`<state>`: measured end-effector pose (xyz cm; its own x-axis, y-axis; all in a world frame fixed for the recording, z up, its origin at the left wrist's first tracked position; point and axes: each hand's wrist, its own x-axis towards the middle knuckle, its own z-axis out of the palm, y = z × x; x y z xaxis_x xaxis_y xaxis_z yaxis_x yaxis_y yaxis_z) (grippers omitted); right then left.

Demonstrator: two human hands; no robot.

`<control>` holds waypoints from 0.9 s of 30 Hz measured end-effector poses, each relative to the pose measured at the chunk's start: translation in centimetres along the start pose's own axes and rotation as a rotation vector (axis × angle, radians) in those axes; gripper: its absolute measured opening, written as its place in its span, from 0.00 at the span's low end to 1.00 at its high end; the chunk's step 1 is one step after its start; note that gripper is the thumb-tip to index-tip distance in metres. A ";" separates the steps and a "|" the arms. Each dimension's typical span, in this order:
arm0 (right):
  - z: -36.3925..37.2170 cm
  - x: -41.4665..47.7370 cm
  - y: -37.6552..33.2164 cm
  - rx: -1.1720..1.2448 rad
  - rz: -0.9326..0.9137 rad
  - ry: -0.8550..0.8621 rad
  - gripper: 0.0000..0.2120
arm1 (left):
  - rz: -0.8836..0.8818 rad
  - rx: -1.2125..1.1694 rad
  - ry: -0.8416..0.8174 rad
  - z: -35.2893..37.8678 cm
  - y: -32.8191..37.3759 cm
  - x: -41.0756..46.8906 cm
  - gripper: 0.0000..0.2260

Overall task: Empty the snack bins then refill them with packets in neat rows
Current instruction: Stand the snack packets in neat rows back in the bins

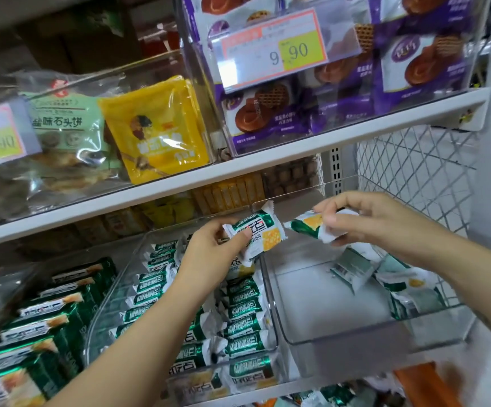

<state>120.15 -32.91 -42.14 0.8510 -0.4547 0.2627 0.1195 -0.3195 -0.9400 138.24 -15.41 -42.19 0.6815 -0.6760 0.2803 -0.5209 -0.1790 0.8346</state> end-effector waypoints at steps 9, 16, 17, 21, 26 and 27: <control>1.4 -0.1 -1.3 -0.173 -0.191 0.033 0.18 | -0.060 -0.029 -0.069 0.0 0.6 -0.1 0.10; 2.6 -0.1 -1.8 0.004 -0.071 -0.074 0.21 | -0.153 -0.135 -0.252 -0.5 1.3 -0.5 0.22; 2.8 -0.1 -1.9 0.011 -0.057 -0.095 0.19 | -0.169 -0.171 -0.301 -0.5 1.4 -0.5 0.16; 3.2 -0.1 -2.1 -0.094 -0.050 -0.069 0.15 | -0.230 -0.328 -0.432 -0.9 1.7 -0.8 0.11; 4.7 0.1 -1.6 -0.245 -0.132 -0.046 0.16 | -0.133 -0.098 -0.552 -2.1 1.5 -0.6 0.26; 5.1 0.1 -1.5 -0.239 -0.148 -0.038 0.17 | -0.071 0.035 -0.540 -2.3 1.4 -0.5 0.29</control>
<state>122.72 -28.21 -41.81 0.8523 -0.3590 0.3804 0.1230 -0.5692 -0.8129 138.35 -13.64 -40.09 0.3595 -0.9308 -0.0666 -0.5062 -0.2545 0.8240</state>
